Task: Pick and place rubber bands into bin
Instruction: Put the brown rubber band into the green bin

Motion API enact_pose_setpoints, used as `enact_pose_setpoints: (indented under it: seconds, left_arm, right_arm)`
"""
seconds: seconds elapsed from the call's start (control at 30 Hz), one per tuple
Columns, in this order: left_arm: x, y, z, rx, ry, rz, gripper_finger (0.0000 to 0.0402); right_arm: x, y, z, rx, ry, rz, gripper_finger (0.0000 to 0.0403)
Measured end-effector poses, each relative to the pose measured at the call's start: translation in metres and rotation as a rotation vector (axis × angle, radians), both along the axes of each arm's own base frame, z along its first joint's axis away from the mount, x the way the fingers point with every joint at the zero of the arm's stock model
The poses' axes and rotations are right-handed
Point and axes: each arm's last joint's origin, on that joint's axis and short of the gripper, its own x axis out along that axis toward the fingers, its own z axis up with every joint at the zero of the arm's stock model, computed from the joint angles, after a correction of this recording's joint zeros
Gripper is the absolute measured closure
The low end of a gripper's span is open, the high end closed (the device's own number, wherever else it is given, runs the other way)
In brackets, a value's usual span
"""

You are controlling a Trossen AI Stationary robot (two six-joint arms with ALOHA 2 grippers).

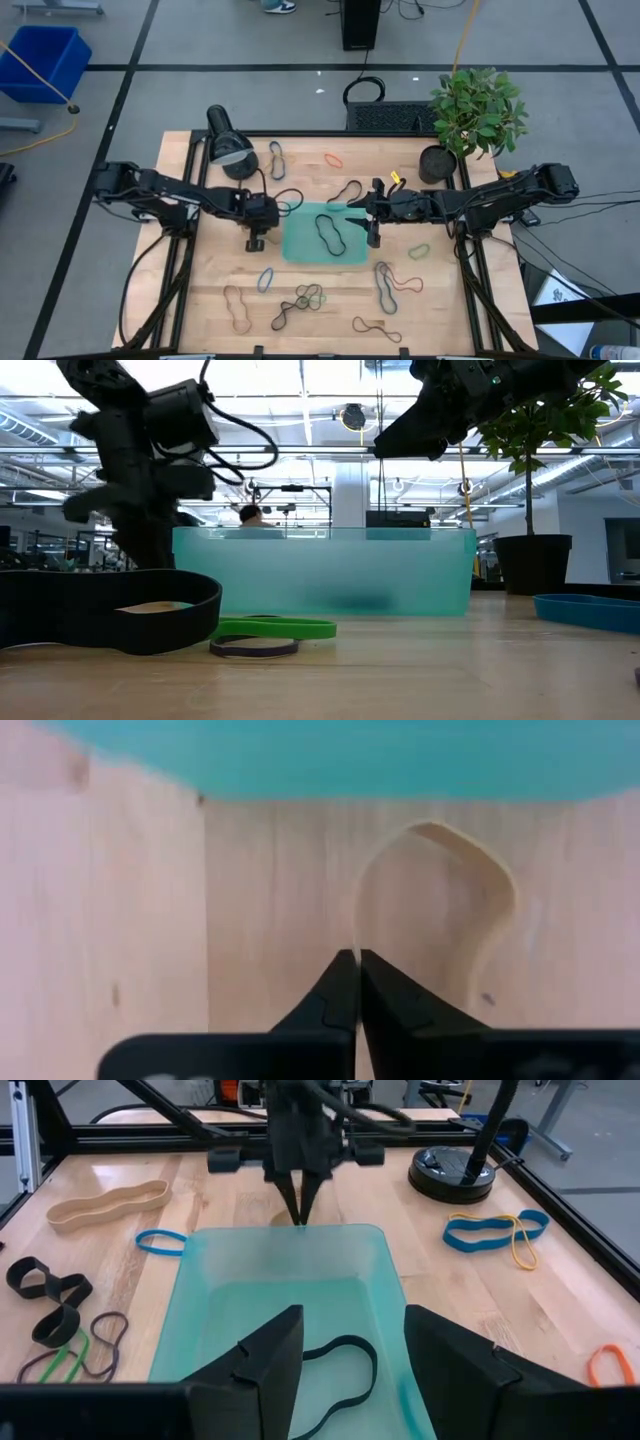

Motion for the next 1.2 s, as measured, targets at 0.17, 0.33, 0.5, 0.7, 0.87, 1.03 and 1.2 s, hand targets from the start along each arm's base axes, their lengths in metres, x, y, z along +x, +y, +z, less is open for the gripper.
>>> enact_pose_setpoints:
  seconds: [0.17,0.33,0.5,0.7,0.87,1.03,1.2]
  left_arm:
    - [-0.011,-0.005,0.02,-0.017,-0.053,0.01,0.0396]
    - [-0.023,-0.009,0.043,-0.033,-0.158,0.015,0.0391]
    - [-0.032,-0.012,0.068,-0.066,-0.324,0.039,0.0393]
    - [-0.034,-0.018,0.101,-0.122,-0.616,-0.027,0.0396]
    - [-0.035,-0.022,0.127,-0.16,-0.859,-0.073,0.0387]
    - [-0.026,-0.022,0.14,-0.082,-1.026,-0.082,0.0396]
    - [-0.005,-0.022,0.133,-0.038,-1.066,-0.062,0.0385]
  right_arm:
    - [0.0,0.0,0.001,0.001,-0.008,0.0,0.0234]
    - [0.0,0.0,0.001,0.001,-0.008,0.0,0.0234]
    - [0.0,0.0,0.001,0.002,-0.012,0.0,0.0234]
    - [0.0,0.001,0.001,0.065,-0.021,-0.018,0.0234]
    - [0.0,0.001,0.001,0.107,-0.024,-0.033,0.0234]
    - [-0.001,0.005,-0.002,0.08,0.017,0.066,0.0234]
    - [-0.011,0.013,0.0,0.11,0.07,0.083,0.0234]
